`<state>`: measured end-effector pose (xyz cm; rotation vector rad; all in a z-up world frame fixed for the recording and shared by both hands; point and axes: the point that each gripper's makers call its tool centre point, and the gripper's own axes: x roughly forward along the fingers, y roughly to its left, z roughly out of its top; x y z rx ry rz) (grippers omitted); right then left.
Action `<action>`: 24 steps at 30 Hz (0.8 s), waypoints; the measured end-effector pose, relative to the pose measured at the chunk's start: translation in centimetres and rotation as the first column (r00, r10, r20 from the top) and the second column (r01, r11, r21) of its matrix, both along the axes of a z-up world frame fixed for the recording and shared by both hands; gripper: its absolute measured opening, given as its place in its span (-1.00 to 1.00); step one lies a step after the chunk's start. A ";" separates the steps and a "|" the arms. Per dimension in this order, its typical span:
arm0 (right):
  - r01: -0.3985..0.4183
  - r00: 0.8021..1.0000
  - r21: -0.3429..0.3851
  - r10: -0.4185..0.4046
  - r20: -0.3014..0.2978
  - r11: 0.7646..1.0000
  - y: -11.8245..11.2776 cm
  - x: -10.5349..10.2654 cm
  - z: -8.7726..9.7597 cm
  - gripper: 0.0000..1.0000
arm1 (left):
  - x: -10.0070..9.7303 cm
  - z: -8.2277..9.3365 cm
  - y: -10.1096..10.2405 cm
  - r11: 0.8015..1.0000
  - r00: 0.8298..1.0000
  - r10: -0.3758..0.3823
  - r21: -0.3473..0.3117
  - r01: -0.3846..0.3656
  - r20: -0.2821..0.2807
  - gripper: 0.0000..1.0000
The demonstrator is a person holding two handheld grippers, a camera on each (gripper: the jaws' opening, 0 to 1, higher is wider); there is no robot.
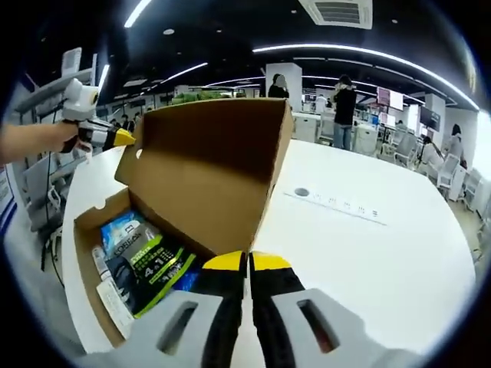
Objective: Operate the shoe box by opening the lid, removing the specified soft item, and placing it in the target area until the item is outside and the box remains undamaged.
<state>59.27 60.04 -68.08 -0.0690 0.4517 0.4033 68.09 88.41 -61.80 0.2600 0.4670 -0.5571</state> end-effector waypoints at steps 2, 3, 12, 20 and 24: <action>0.000 1.000 -0.002 0.000 -0.001 1.000 0.0 -0.1 0.0 -1.00 | 0.2 -0.1 -0.1 1.000 1.000 -0.001 -0.005 0.001 -0.004 -1.00; -0.001 1.000 -0.003 0.001 -0.001 1.000 0.0 -0.1 0.0 -1.00 | 0.2 -0.1 -0.1 1.000 1.000 -0.003 -0.001 0.003 -0.002 -1.00; 0.007 1.000 -0.001 -0.007 0.000 1.000 0.0 -0.9 0.0 -1.00 | 0.6 -0.3 -0.5 1.000 1.000 -0.008 -0.003 0.008 -0.006 -1.00; 0.010 1.000 -0.018 -0.010 0.006 1.000 -0.1 -0.8 0.0 -1.00 | 0.9 -0.4 -0.6 1.000 1.000 0.007 -0.008 -0.007 -0.007 -0.99; 0.005 1.000 -0.027 -0.005 0.008 1.000 -0.2 -0.7 -0.1 -1.00 | 0.9 -0.5 -0.6 1.000 1.000 0.011 0.003 -0.011 0.003 -0.99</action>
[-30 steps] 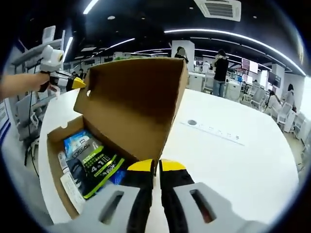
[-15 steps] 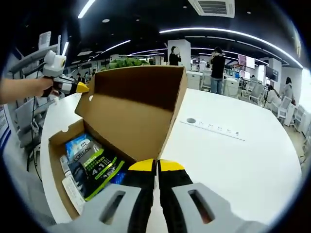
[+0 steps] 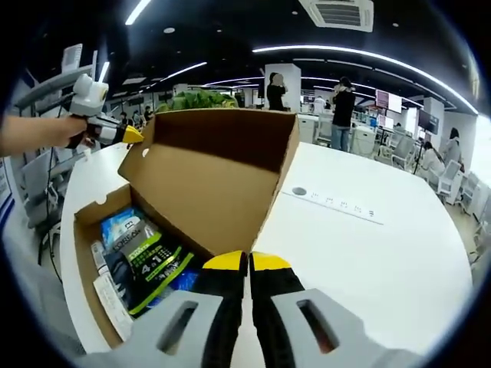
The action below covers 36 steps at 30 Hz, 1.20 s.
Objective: Operate the shoe box by opening the lid, removing the specified soft item, and placing it in the target area until the item is outside and the box remains undamaged.
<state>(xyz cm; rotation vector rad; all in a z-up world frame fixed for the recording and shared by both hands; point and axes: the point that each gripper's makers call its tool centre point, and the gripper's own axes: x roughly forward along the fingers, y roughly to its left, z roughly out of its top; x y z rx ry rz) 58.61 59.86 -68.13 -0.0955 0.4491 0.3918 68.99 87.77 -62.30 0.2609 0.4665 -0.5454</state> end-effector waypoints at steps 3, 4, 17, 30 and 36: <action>-0.002 1.000 -0.002 0.002 -0.002 1.000 0.0 0.2 0.0 -1.00 | -0.2 -0.5 0.2 1.000 1.000 0.007 0.017 -0.006 -0.012 -0.97; -0.003 1.000 -0.004 0.003 -0.002 1.000 -0.1 0.2 0.0 -1.00 | -0.3 -0.7 0.3 1.000 1.000 0.011 0.022 -0.010 -0.015 -0.96; -0.017 1.000 -0.019 0.016 -0.010 1.000 -0.2 1.0 -0.2 -0.99 | -2.7 -3.5 1.1 0.999 0.995 0.041 0.003 -0.041 -0.089 -0.93; -0.025 0.999 -0.022 0.024 -0.023 0.999 -0.3 1.4 -0.5 -0.98 | -3.6 -5.2 0.7 0.999 0.989 0.050 0.007 -0.050 -0.136 -0.98; -0.029 0.999 -0.022 0.029 -0.030 0.999 -0.4 1.7 -0.6 -0.97 | -3.3 -5.3 0.7 0.998 0.989 0.055 0.006 -0.055 -0.140 -0.99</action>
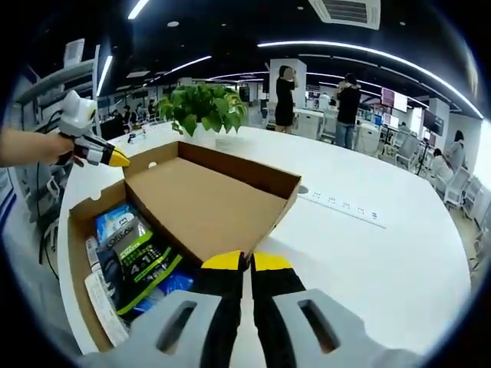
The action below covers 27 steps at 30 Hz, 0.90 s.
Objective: Operate the shoe box by opening the lid, removing the specified soft item, and placing it in the target area until the item is outside and the box remains undamaged.
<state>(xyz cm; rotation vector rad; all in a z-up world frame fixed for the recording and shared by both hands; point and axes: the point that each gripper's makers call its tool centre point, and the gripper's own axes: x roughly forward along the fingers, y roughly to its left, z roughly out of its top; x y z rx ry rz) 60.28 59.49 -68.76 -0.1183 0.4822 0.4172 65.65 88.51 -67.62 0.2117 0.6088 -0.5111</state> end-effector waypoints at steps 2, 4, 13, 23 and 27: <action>0.000 1.000 0.003 0.000 -0.004 1.000 0.0 0.1 -0.1 -0.97 | 0.1 0.0 0.0 1.000 1.000 0.001 0.003 -0.001 -0.001 -0.99; -0.001 1.000 0.003 0.001 -0.006 1.000 0.0 0.1 -0.1 -0.97 | 0.2 -0.1 0.0 1.000 1.000 0.003 0.002 -0.003 -0.003 -0.99; -0.006 1.000 0.004 0.006 -0.019 1.000 -0.2 0.5 -0.4 -0.96 | 0.6 -0.4 -0.2 1.000 1.000 0.006 0.009 -0.006 -0.016 -0.99; 0.000 0.999 0.015 0.000 -0.036 1.000 -0.2 0.8 -0.7 -0.95 | 1.0 -0.8 -0.2 1.000 0.999 0.010 0.010 -0.010 -0.031 -0.99; 0.004 0.999 0.024 -0.003 -0.043 1.000 -0.2 0.9 -0.8 -0.95 | 1.1 -0.9 -0.3 1.000 0.999 0.010 0.015 -0.009 -0.035 -0.99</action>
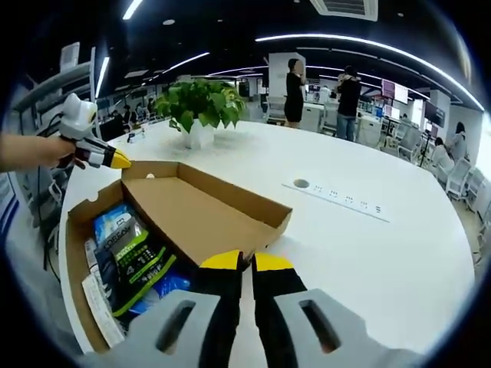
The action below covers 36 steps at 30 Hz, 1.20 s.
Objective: Operate the shoe box by opening the lid, removing the specified soft item, and placing it in the target area until the item is outside and the box remains undamaged.
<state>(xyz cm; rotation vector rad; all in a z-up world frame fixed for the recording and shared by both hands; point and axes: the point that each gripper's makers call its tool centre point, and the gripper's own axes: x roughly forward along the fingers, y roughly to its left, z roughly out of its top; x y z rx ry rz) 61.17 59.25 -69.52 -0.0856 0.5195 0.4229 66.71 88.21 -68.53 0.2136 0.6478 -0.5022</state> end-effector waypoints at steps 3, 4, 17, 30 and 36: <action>0.002 1.000 0.007 -0.002 -0.005 1.000 0.0 0.0 -0.1 -0.94 | 0.0 -0.1 0.0 1.000 1.000 0.001 0.002 -0.001 -0.005 -0.98; 0.003 1.000 0.009 -0.003 -0.006 1.000 -0.1 0.1 -0.1 -0.94 | 0.1 -0.1 0.1 1.000 1.000 0.003 0.002 -0.003 -0.007 -0.98; 0.018 0.999 0.034 -0.016 -0.046 0.999 0.0 -0.1 0.0 -0.91 | -0.1 0.0 0.2 1.000 1.000 0.003 0.004 -0.002 -0.014 -0.97; -0.033 0.998 -0.004 0.033 -0.055 0.999 0.1 -2.0 0.4 -0.75 | -2.8 1.4 0.7 1.000 1.000 -0.002 -0.024 0.002 -0.009 -0.84; -0.059 0.997 -0.010 0.058 -0.057 0.998 0.2 -2.9 0.6 -0.67 | -4.6 1.7 0.8 1.000 1.000 -0.001 -0.027 0.000 -0.009 -0.78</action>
